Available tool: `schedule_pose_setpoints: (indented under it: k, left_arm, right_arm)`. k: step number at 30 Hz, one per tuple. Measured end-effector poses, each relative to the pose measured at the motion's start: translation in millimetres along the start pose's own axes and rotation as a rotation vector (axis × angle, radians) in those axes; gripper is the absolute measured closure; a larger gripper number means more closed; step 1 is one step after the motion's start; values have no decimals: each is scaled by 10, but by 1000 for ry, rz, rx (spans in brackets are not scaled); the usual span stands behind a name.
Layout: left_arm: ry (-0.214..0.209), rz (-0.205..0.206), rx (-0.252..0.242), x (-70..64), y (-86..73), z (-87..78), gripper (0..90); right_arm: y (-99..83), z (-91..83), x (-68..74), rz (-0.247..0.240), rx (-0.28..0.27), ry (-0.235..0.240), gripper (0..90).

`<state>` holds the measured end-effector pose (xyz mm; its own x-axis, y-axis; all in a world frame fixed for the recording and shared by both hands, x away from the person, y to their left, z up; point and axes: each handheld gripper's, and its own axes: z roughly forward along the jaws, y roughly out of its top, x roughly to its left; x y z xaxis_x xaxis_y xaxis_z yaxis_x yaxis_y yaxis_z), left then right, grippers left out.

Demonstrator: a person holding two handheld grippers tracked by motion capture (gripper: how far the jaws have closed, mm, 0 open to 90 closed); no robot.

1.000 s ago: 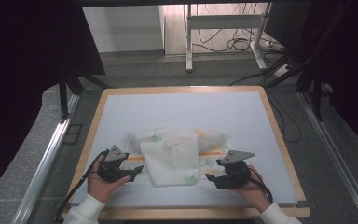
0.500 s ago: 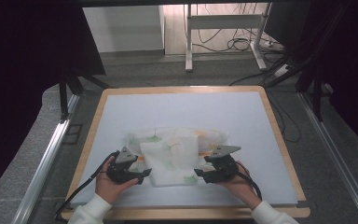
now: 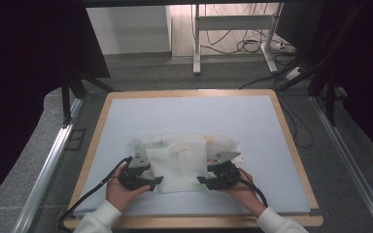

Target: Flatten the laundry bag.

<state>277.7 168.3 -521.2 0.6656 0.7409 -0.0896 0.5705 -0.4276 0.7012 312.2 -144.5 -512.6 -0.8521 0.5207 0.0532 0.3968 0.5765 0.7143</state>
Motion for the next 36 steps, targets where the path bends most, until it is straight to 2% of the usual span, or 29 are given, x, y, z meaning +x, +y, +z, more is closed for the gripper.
schedule_pose_setpoints:
  k: [3,4,5,6,8,9,10,12,17,23,28,30,31,32,36]
  left_arm:
    - [0,5,3,0,-6,-5,297]
    - [1,12,4,2,-12,-13,297]
    - [1,12,4,2,-12,-13,296]
    - [2,13,2,6,-22,-23,295]
    - [3,12,-1,13,-32,-36,293]
    - [3,12,-1,13,-32,-36,293]
    - [4,7,-4,29,-45,-51,292]
    - [6,-7,-10,39,-56,-63,292]
    - [5,0,-4,58,-69,-91,295]
    - [3,-11,16,67,-141,-124,312]
    - [-3,-9,33,68,-181,-106,336]
    - [-6,3,52,69,-194,-75,336]
    - [-8,5,73,74,-205,-31,338]
    - [-9,10,85,83,-211,-10,338]
    - [-16,5,80,99,-211,-8,342]
  right_arm:
    - [-1,4,-3,4,2,0,541]
    - [-3,15,-3,5,11,3,604]
    - [-3,15,-3,5,11,3,604]
    - [-2,32,-1,-1,24,-2,682]
    - [3,47,2,-11,36,-3,767]
    - [3,47,2,-11,36,-3,767]
    - [12,48,5,-13,40,-6,837]
    - [25,30,3,-17,31,3,878]
    - [53,-12,21,-41,15,1,884]
    - [172,-144,28,-60,-41,-3,886]
    - [339,-266,-26,-41,-119,-27,886]
    - [374,-279,-38,-38,-129,-26,886]
    - [453,-302,-61,-38,-147,-24,886]
    - [494,-308,-69,-43,-151,-27,886]
    - [633,-290,-124,-58,-152,-43,886]
